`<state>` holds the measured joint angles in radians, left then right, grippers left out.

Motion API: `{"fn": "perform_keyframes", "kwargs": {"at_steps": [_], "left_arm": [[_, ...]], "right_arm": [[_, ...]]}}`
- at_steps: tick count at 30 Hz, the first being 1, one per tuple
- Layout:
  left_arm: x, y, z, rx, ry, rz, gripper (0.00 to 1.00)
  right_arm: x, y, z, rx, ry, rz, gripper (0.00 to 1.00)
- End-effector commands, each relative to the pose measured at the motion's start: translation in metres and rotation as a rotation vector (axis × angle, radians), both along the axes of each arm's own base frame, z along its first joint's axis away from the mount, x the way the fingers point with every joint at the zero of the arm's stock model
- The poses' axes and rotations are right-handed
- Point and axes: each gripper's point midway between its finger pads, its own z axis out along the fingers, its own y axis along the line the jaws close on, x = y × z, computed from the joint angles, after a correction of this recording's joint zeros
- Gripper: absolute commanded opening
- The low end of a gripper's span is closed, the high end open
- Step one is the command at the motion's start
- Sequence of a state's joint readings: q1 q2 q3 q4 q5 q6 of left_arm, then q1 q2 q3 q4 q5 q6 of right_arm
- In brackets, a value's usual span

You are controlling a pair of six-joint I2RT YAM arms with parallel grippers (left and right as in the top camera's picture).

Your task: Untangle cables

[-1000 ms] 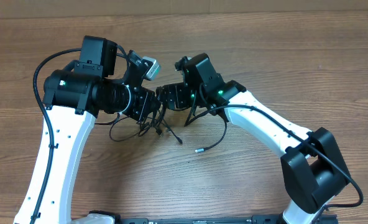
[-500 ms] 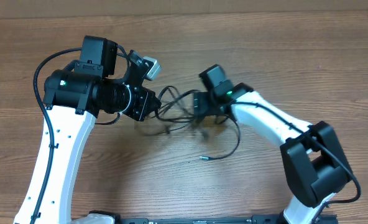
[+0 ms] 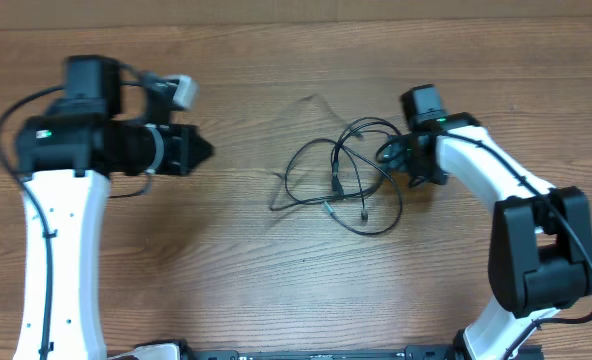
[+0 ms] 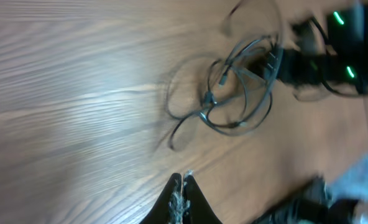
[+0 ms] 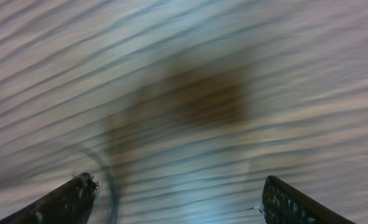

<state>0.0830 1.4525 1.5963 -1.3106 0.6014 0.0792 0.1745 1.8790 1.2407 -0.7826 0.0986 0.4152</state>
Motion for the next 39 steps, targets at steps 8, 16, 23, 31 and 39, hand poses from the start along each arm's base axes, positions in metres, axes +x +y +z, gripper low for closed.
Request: {"fn": "perform_keyframes", "kwargs": {"at_steps": [8,16,23,31,39], "left_arm": [[-0.010,0.064,0.011,-0.027,0.057,0.274,0.13],[-0.014,0.047,-0.010,-0.025,0.099,0.206,0.47],[-0.010,0.011,-0.040,-0.022,0.105,0.083,0.60],[-0.018,-0.050,-0.080,-0.022,0.128,-0.092,0.64],[-0.021,-0.101,-0.123,0.017,0.183,-0.192,0.59]], "right_arm": [[-0.006,-0.010,-0.006,0.050,0.038,-0.042,0.85],[-0.007,0.001,-0.006,0.117,0.047,-0.030,0.90],[-0.015,0.000,-0.008,0.111,0.077,-0.032,0.98],[-0.015,0.001,-0.008,0.119,0.079,-0.033,1.00],[-0.036,0.025,-0.007,0.256,0.171,-0.014,0.96]]}}
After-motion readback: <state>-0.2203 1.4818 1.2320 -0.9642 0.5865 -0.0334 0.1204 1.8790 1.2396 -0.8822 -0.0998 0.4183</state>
